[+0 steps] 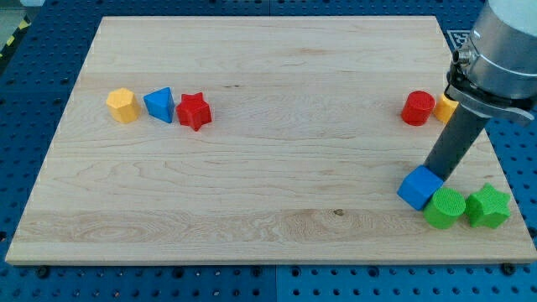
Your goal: Push the blue triangle below the red star
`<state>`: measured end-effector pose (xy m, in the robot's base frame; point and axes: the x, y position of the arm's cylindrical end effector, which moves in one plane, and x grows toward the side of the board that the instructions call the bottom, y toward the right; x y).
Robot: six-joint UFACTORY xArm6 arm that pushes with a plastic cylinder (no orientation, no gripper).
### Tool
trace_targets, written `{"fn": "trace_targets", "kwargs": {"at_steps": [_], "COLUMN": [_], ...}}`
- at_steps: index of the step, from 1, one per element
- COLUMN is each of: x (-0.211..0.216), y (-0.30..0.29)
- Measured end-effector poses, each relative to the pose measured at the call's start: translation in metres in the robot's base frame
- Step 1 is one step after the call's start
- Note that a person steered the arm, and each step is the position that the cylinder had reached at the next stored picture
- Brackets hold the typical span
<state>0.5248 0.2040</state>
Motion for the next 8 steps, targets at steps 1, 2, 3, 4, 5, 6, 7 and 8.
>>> {"fn": "trace_targets", "kwargs": {"at_steps": [1,2,3,4,5,6,7,8], "x": [-0.003,-0.023,-0.050,-0.092,-0.132,-0.154,-0.166,-0.181], "y": [-0.007,-0.028,-0.049,-0.077,-0.128,-0.192,-0.260,-0.329]}}
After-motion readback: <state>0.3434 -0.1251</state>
